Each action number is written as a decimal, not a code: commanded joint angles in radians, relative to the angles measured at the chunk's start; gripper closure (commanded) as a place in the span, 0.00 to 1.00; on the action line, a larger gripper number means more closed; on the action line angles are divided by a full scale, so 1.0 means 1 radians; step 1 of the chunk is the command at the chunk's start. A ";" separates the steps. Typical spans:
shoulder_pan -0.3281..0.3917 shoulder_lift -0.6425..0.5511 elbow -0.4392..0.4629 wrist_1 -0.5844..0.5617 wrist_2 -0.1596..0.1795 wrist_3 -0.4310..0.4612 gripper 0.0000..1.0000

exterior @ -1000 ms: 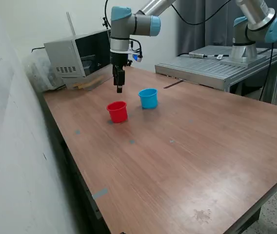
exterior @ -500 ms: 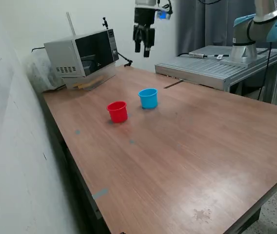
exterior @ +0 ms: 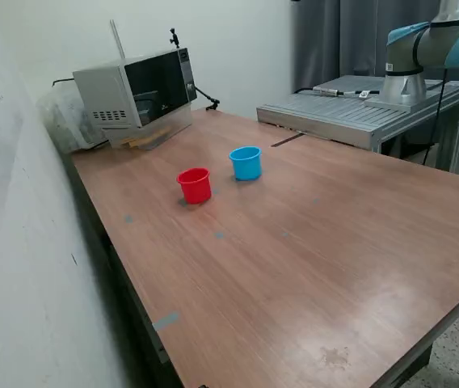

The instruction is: Place red objects in the red bin, and blue objects in the blue bin.

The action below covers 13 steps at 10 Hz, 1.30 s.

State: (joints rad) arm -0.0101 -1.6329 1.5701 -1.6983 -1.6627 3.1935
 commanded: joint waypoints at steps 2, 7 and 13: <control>0.068 -0.128 0.094 0.100 0.003 0.011 0.00; 0.065 -0.150 0.119 0.106 0.004 0.008 0.00; 0.050 -0.150 0.119 0.108 0.003 0.005 0.00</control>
State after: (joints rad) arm 0.0428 -1.7818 1.6884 -1.5912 -1.6595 3.1993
